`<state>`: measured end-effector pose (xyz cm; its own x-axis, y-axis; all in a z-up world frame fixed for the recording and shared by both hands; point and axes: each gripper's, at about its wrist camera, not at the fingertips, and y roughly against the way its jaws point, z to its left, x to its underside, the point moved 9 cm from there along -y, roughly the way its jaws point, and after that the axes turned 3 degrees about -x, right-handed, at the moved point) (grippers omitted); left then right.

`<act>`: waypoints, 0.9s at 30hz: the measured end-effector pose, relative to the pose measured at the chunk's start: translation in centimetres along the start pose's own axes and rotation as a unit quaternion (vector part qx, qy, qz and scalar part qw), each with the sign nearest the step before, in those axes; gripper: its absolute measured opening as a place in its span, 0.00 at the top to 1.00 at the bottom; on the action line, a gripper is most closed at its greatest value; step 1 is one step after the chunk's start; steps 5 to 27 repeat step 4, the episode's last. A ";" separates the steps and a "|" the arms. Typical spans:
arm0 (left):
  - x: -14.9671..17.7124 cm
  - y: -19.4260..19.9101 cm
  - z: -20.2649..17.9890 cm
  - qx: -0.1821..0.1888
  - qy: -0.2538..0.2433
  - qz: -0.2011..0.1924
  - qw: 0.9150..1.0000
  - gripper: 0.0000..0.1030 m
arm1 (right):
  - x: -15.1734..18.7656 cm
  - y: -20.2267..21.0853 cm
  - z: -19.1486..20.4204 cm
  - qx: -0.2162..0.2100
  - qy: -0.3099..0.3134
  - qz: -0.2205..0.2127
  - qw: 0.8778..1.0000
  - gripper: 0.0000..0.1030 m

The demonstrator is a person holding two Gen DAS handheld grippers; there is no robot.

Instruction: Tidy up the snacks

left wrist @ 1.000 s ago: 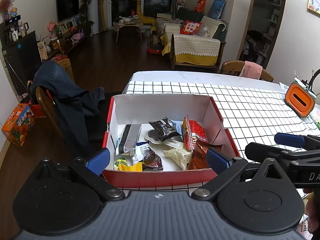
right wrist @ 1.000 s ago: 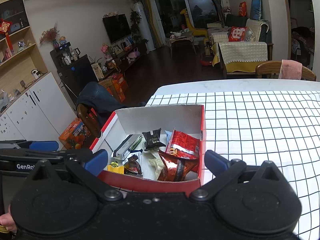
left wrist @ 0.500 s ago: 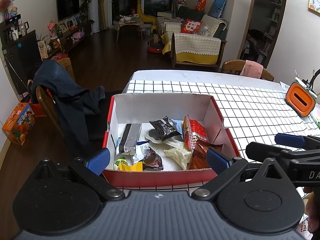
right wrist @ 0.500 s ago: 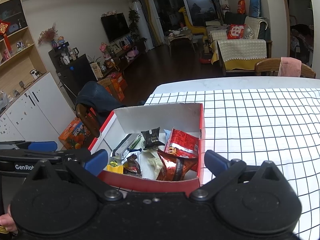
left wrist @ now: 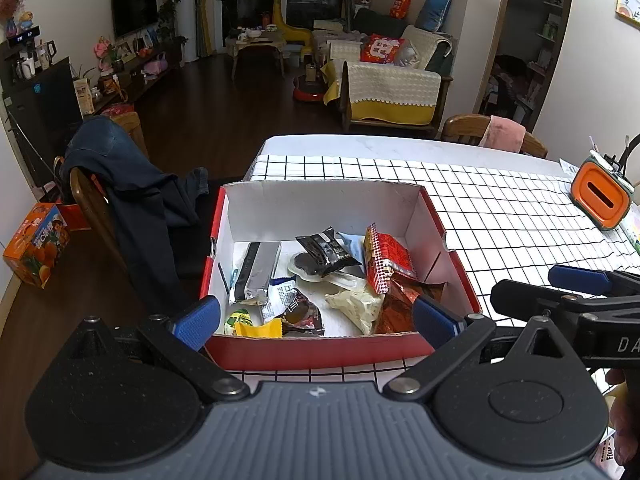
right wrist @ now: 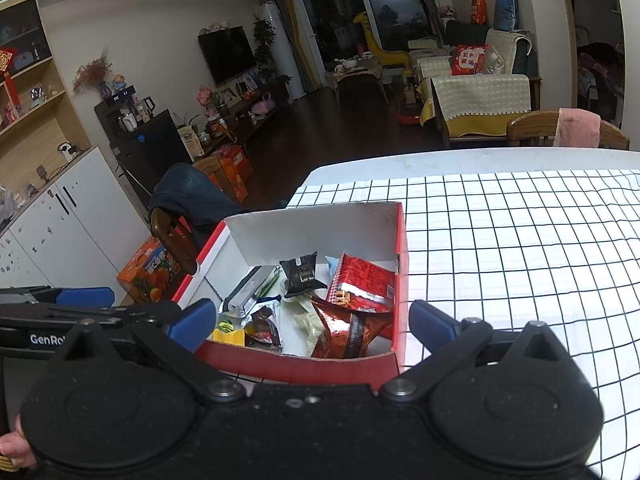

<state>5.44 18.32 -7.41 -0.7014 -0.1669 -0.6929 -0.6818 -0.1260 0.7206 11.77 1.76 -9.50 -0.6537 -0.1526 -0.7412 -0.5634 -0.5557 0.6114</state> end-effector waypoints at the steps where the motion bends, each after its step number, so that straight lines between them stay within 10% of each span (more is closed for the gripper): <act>1: 0.0 0.0 0.0 0.000 0.000 0.000 1.000 0.00 | 0.0 0.0 -0.1 0.000 -0.001 0.000 1.000 0.00; 27: 0.0 -0.1 -0.2 0.000 0.000 0.002 1.000 0.00 | 0.1 0.0 -0.2 0.000 -0.003 0.001 1.000 0.00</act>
